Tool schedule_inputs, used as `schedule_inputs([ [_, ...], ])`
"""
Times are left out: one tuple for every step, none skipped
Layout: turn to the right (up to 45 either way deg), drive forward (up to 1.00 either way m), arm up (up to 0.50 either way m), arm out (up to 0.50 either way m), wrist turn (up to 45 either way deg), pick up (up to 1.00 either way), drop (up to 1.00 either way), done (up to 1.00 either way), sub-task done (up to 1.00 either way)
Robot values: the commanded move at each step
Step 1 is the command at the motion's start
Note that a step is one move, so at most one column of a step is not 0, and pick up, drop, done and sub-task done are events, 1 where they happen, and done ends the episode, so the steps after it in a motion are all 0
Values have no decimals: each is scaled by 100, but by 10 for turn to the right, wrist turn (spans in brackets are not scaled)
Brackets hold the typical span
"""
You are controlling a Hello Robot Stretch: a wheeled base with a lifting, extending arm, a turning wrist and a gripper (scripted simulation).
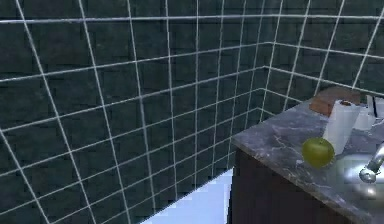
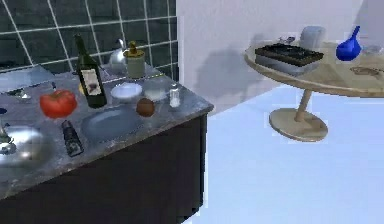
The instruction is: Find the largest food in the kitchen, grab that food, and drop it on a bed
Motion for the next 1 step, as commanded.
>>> schedule_inputs([
  [0,60,0,0,0,0,0,0,0],
])
